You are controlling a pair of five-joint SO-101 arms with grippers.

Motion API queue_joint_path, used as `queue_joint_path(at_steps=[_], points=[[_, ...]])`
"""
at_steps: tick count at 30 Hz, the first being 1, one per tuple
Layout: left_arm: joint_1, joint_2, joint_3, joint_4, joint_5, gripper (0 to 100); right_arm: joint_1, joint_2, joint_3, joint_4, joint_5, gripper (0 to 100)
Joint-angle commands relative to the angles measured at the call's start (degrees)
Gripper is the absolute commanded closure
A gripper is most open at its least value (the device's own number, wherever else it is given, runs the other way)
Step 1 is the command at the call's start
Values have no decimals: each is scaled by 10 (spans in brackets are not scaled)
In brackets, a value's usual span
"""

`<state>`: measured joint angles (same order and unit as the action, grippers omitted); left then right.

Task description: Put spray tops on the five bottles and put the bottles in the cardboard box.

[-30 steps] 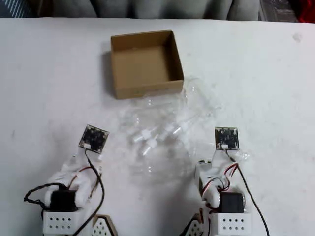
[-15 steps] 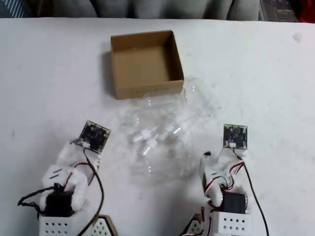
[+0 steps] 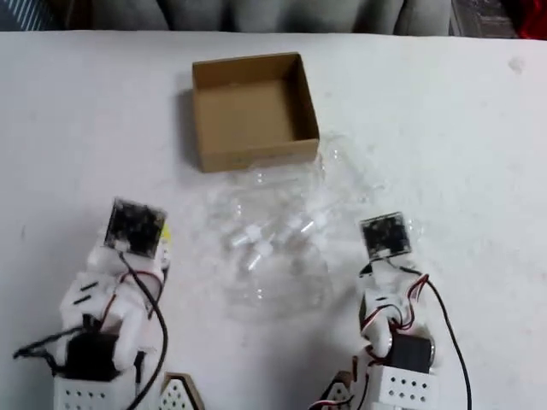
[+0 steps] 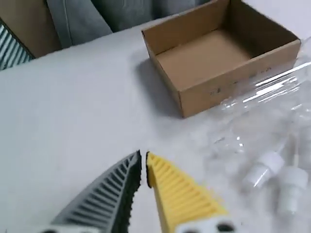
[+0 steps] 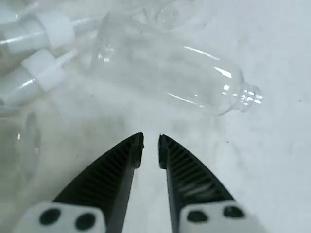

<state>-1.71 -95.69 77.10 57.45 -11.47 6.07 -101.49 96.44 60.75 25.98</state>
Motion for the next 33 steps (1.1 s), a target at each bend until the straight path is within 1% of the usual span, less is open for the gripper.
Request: queue_joint_path(at_steps=[1, 3, 5, 8, 11, 14, 18, 20, 23, 29, 30, 33], points=[[11, 175, -84, -55, 83, 980, 7, -1, 5, 15, 57, 971], [10, 247, -81, -87, 107, 980, 9, -1, 5, 17, 72, 978], [-7, 309, -70, -127, 113, 980, 13, -1, 5, 18, 87, 979], [-72, 369, -67, -186, 118, 980, 25, -1, 5, 13, 112, 979], [-117, 407, -69, -228, 118, 980, 6, 0, -4, 10, 137, 979], [-135, 419, -74, -233, 119, 980, -22, 4, -55, 22, 138, 979], [-139, 422, -91, -194, 119, 980, -60, 8, -138, 47, 138, 979], [-138, 422, -93, -188, 119, 980, -78, 34, -168, 49, 138, 979], [-138, 422, -93, -189, 119, 980, -110, 119, -226, 51, 140, 975], [-138, 423, -92, -189, 119, 979, -190, 358, -388, 52, 139, 973], [-137, 423, -91, -189, 119, 979, -204, 404, -419, 57, 140, 964], [-136, 443, -95, -191, 119, 979, -238, 547, -529, 87, 138, 898]])
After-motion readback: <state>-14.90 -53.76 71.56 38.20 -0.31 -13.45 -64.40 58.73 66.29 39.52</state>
